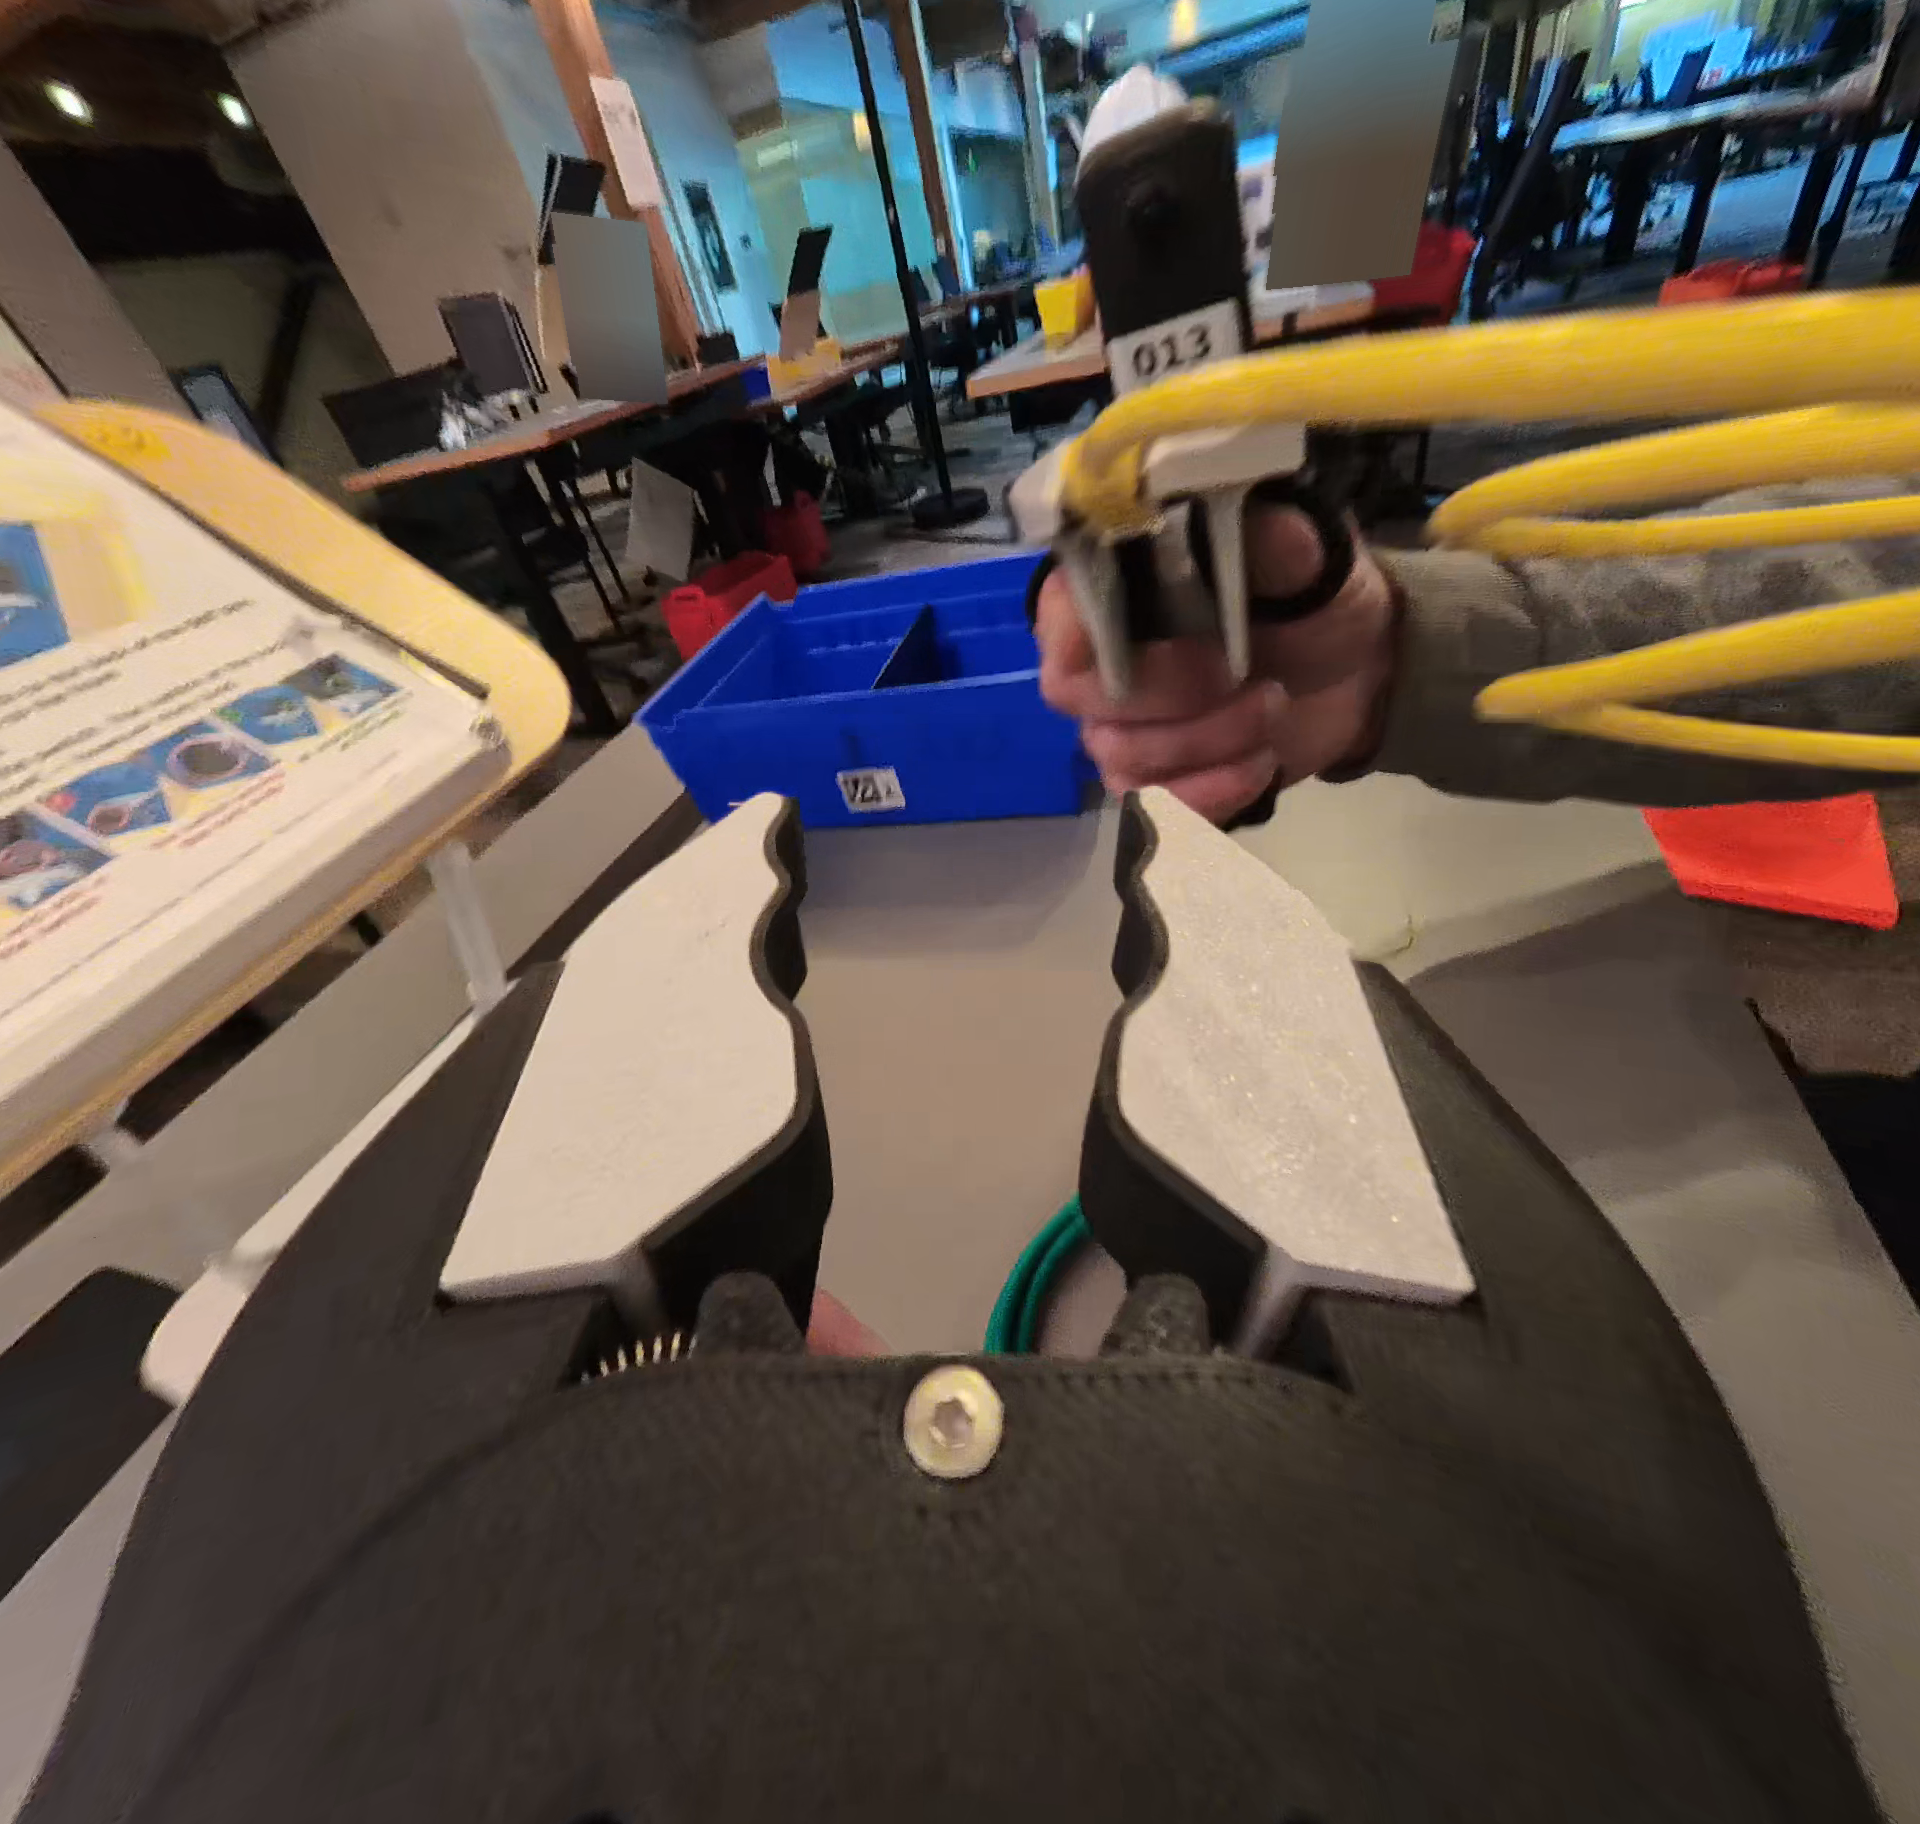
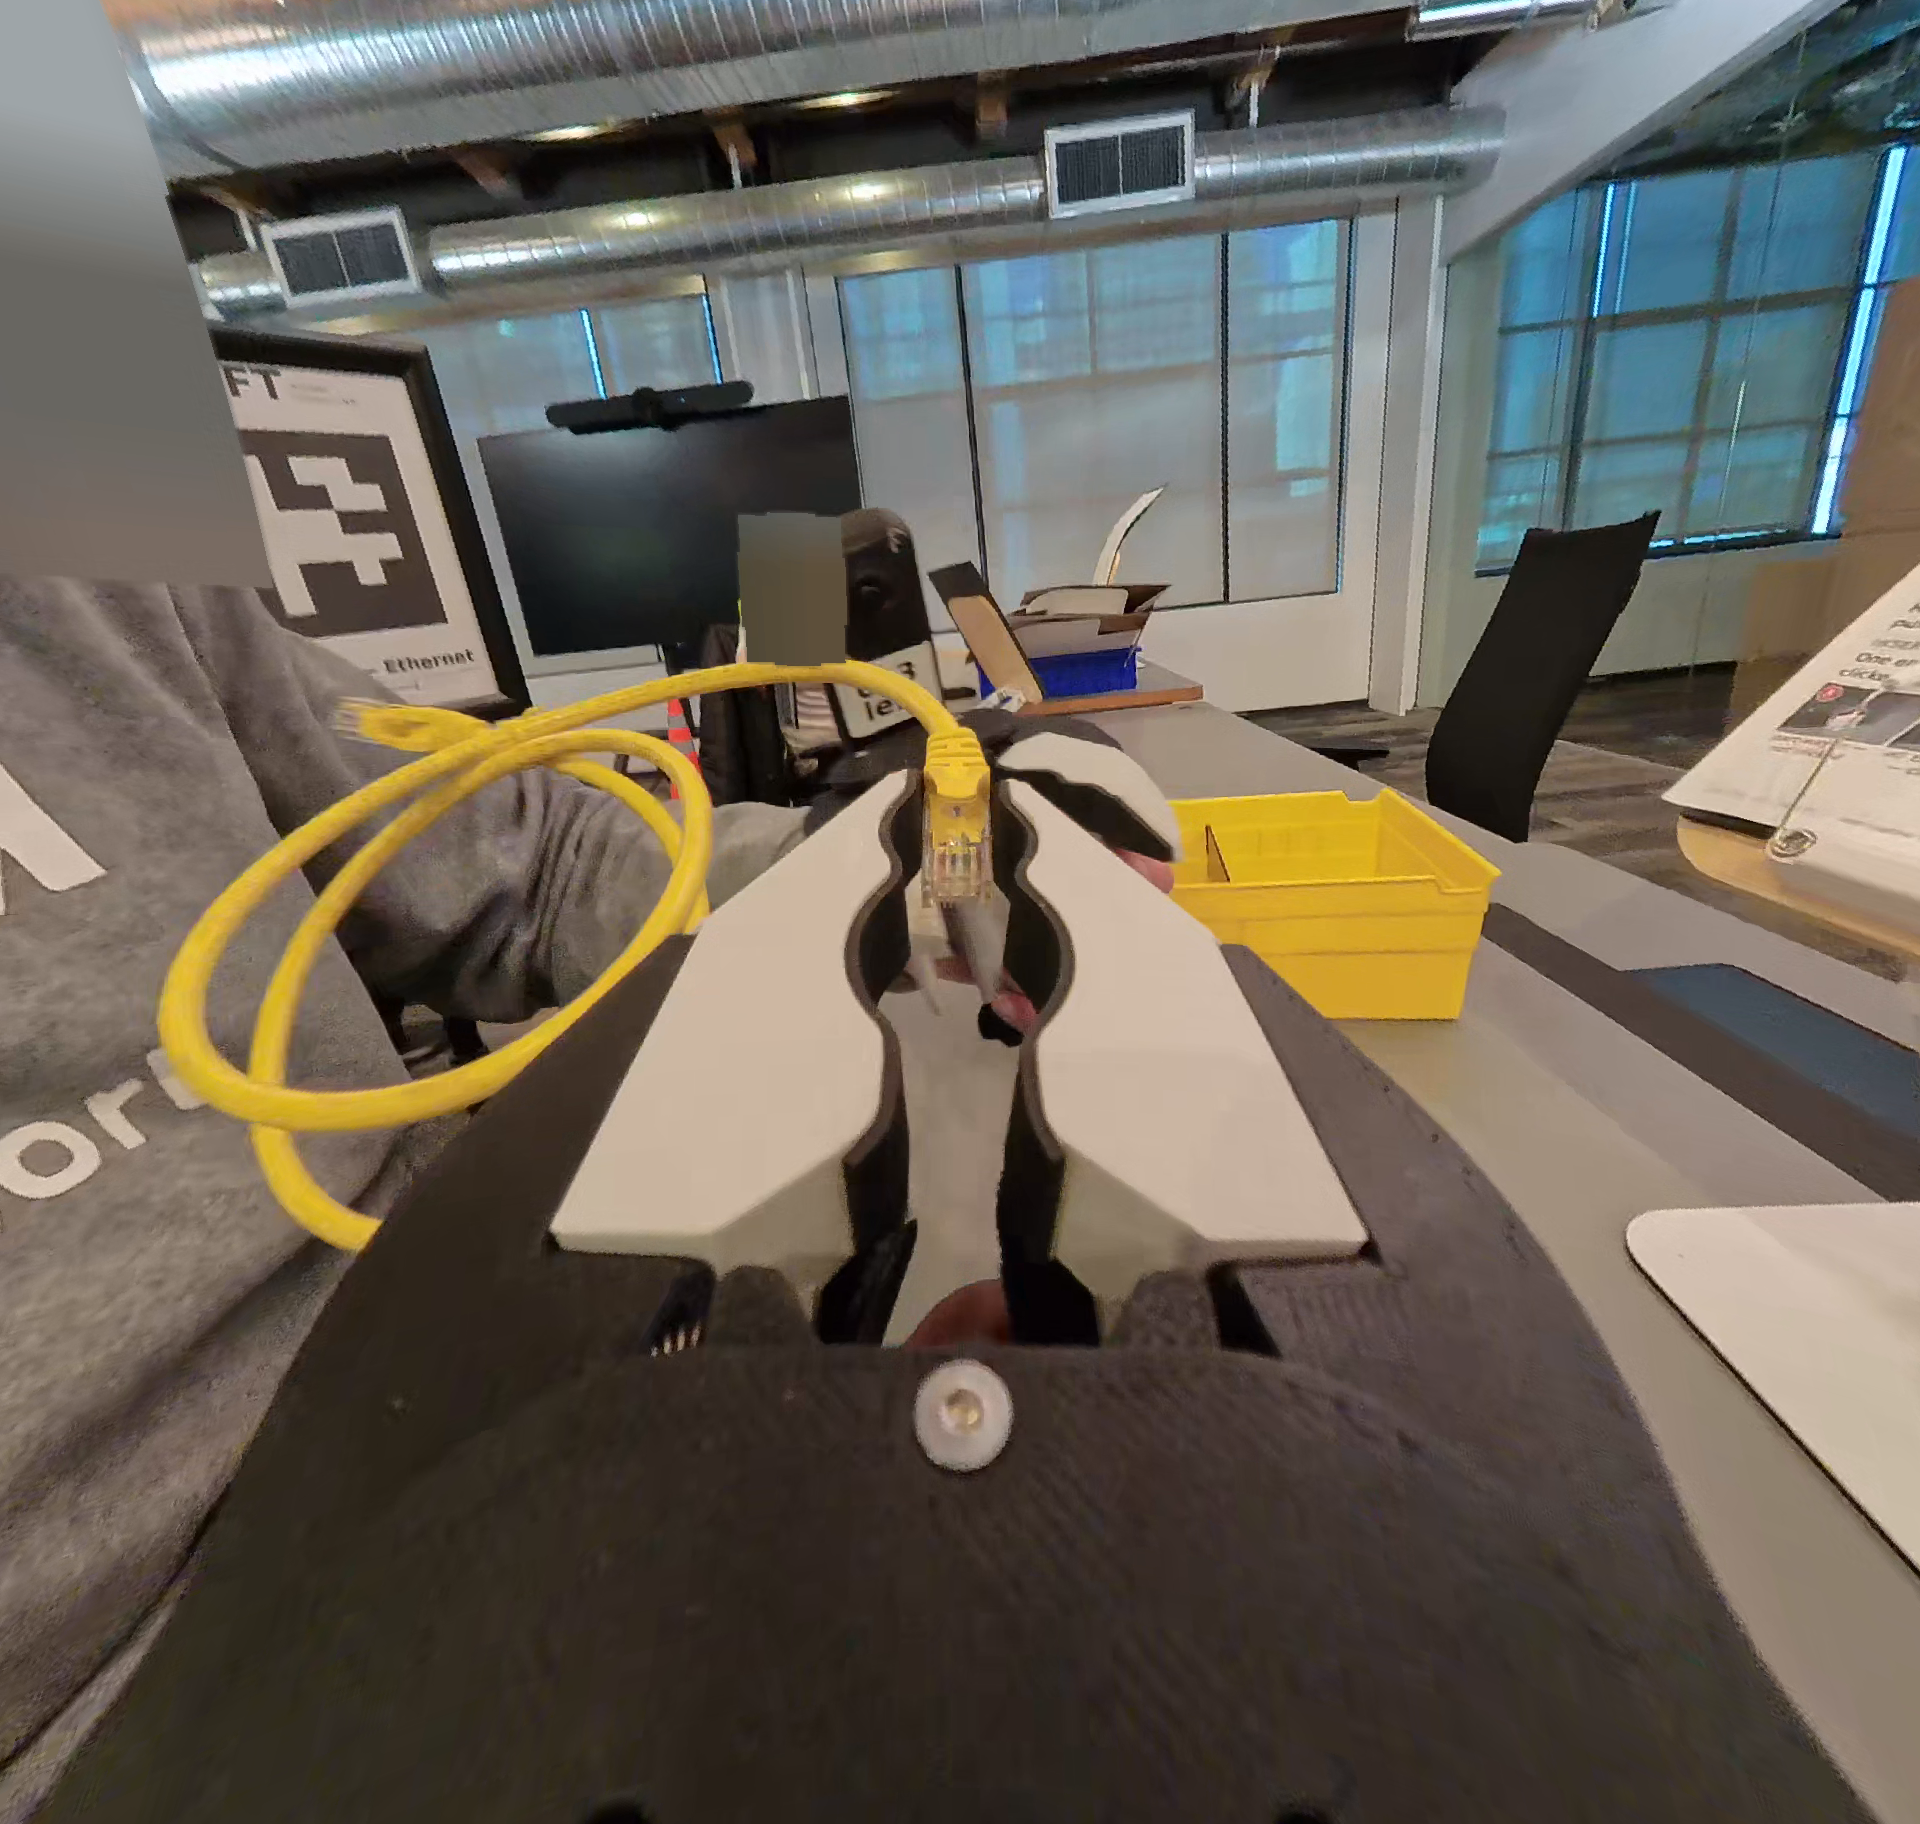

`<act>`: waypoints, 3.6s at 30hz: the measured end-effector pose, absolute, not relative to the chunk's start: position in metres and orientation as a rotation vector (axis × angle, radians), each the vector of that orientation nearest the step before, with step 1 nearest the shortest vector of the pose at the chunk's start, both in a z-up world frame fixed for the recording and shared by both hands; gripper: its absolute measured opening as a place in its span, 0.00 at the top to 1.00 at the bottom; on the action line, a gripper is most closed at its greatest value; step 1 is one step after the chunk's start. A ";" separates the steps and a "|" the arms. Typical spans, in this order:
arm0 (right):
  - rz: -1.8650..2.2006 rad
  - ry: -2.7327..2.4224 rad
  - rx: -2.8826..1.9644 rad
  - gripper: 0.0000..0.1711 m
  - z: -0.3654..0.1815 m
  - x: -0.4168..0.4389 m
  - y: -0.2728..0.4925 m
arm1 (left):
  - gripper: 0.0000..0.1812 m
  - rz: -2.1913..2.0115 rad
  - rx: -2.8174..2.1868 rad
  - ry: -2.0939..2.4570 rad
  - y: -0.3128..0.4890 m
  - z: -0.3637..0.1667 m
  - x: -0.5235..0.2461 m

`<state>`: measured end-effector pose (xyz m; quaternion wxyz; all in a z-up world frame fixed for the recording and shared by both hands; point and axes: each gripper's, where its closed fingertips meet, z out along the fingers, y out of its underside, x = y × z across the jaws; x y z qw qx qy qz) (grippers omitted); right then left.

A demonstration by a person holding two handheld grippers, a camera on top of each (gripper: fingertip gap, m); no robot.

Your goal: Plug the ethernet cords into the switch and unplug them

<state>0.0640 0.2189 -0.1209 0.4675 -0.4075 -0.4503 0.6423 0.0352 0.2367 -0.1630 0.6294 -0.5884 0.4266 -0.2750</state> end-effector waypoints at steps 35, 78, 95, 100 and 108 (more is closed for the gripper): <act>1.368 -1.577 -1.164 0.94 -0.154 0.065 0.206 | 0.92 -1.006 -1.298 0.935 0.206 -0.146 0.076; 1.159 -1.470 -1.061 0.95 -0.135 0.068 0.200 | 0.92 -0.890 -1.258 0.957 0.202 -0.128 0.080; 1.135 -1.440 -1.172 0.82 -0.144 0.073 0.213 | 0.93 -0.989 -1.296 0.847 0.209 -0.130 0.068; 0.930 -1.517 -1.307 0.73 -0.175 0.100 0.216 | 0.93 -0.967 -1.333 0.903 0.204 -0.138 0.061; 0.669 -1.647 -1.667 0.43 -0.276 0.136 0.192 | 0.93 -0.965 -1.354 0.902 0.199 -0.141 0.046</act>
